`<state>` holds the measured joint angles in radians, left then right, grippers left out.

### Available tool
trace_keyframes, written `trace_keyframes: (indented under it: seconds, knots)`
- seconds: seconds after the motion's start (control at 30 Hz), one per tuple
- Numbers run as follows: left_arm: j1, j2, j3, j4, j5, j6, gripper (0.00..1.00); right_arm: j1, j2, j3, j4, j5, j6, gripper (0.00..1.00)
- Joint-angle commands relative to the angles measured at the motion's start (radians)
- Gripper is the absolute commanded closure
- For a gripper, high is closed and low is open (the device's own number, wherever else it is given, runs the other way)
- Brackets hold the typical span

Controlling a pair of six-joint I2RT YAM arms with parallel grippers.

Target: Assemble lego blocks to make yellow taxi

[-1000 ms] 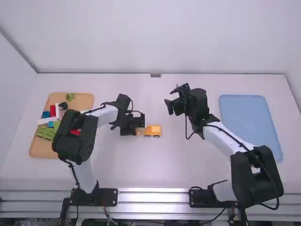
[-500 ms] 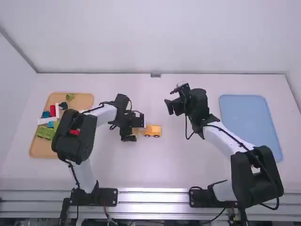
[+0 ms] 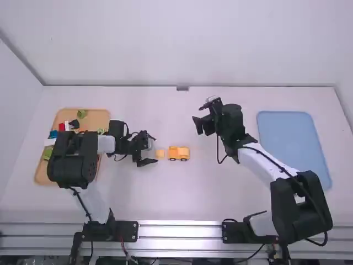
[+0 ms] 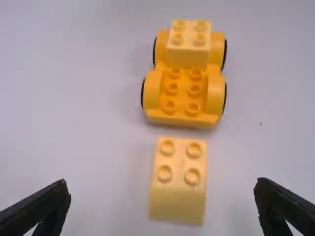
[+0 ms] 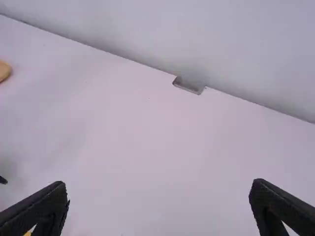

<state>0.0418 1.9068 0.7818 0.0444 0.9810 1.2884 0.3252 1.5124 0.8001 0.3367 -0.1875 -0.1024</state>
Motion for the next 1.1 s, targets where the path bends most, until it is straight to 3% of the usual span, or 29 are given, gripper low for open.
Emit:
trace_keyframes:
  seconds: [0.0,0.4,0.47,0.5,0.57,0.73,0.83,0.87,1.0,1.03,1.07]
  knots:
    - [-0.02,0.035,-0.029,0.066,0.087,-0.126,0.01,0.004,-0.028,-0.004,0.0,0.002,0.001,0.02]
    - [-0.016,0.156,0.028,0.041,0.114,-0.077,0.0,0.023,-0.028,-0.004,-0.001,0.002,-0.006,0.02]
    - [-0.016,0.161,0.029,0.024,0.103,-0.036,0.05,0.022,-0.028,-0.004,-0.002,0.002,-0.006,0.02]
    - [-0.015,0.162,0.029,0.014,0.096,-0.022,0.22,0.022,-0.028,-0.004,-0.002,0.002,-0.006,0.01]
    - [-0.015,0.163,0.029,0.013,0.075,-0.016,0.41,0.023,-0.028,-0.004,-0.002,0.002,-0.006,0.02]
    - [-0.015,0.163,0.027,0.015,0.042,-0.016,0.5,0.023,-0.028,-0.004,0.0,0.002,-0.006,0.02]
    - [-0.01,0.163,0.027,0.016,0.026,-0.016,0.72,0.023,-0.028,-0.004,-0.001,0.002,-0.006,0.02]
    - [-0.008,0.163,0.027,0.016,0.023,-0.016,0.75,0.023,-0.028,-0.004,-0.002,0.002,-0.006,0.02]
    - [-0.009,0.163,0.027,0.017,0.02,-0.016,0.76,0.023,-0.028,-0.004,-0.003,0.002,-0.006,0.02]
    - [-0.009,0.162,0.027,0.018,0.02,-0.016,0.7,0.023,-0.028,-0.004,0.0,0.003,-0.006,0.02]
    - [-0.009,0.162,0.027,0.023,0.02,-0.016,0.51,0.023,-0.028,-0.004,0.0,0.002,-0.007,0.02]
